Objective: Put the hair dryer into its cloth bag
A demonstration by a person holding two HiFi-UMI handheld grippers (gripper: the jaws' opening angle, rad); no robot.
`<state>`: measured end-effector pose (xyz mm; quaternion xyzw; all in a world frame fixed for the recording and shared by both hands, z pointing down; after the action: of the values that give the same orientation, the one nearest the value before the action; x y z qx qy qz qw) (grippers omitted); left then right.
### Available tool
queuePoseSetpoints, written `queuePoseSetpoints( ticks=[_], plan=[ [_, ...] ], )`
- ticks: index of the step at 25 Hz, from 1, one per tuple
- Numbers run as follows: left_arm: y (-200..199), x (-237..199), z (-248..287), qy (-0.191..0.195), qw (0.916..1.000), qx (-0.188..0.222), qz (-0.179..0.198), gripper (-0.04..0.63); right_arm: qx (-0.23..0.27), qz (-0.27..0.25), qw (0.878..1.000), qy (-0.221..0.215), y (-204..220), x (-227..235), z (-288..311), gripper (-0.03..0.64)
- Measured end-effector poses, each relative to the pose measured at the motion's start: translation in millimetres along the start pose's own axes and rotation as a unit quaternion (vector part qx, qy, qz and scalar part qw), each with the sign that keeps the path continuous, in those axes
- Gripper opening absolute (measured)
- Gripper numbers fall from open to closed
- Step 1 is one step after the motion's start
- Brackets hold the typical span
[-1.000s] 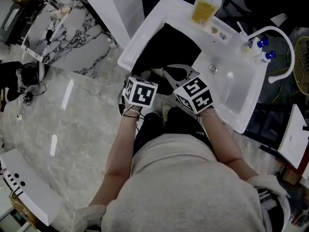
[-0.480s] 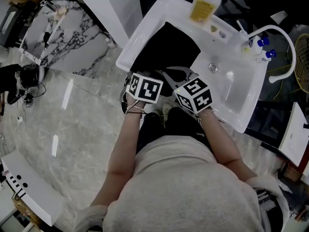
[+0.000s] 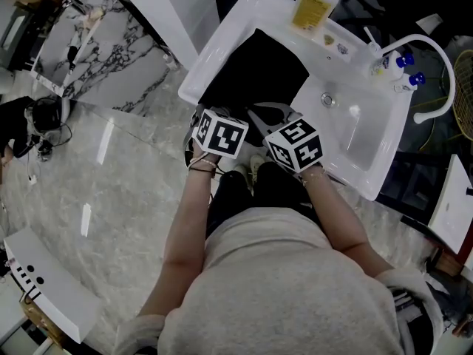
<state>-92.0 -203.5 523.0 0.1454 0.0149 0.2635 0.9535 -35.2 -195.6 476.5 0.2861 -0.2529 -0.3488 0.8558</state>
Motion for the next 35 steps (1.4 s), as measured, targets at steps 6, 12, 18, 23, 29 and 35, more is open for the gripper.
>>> queuePoseSetpoints(
  ticks=[6,12,18,23,29,35],
  plan=[
    [-4.5,2.4,-13.9,0.007,0.9981,0.06,-0.014,0.256,0.003,-0.003,1.0,0.002,3.0,0.4,-2.0,0.011],
    [2.0,0.2,-39.6,0.003,0.9923,0.12,-0.029,0.256,0.005,-0.001,1.0,-0.002,3.4,-0.2,-2.5,0.011],
    [30.7,-4.9,-51.5,0.021,0.9858,0.153,-0.066,0.255,0.003,0.0,1.0,-0.005,4.7,-0.2,-0.8,0.011],
    [55.2,-4.1,-55.5,0.016,0.9809,0.163,-0.104,0.255,0.001,0.001,1.0,-0.006,4.7,-1.6,1.5,0.012],
    [66.5,-2.9,-49.8,0.01,0.9828,0.157,-0.096,0.229,0.0,0.002,1.0,-0.009,4.4,-1.1,3.9,0.011],
    [59.8,-1.0,-47.7,0.025,0.9803,0.159,-0.115,0.214,0.005,0.01,1.0,-0.017,-1.3,-3.0,6.8,0.011]
  ],
)
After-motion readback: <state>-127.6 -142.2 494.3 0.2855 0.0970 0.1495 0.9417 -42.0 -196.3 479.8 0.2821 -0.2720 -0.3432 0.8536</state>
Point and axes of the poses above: the fingertips, and each gripper's own axes: z forward along the fingers, x to its right, y out of its underside, the point moved 1 cm from there along -z, backward along the fingers, and after that the axes turned 12 degrees about -x, right-handed, at the moved point
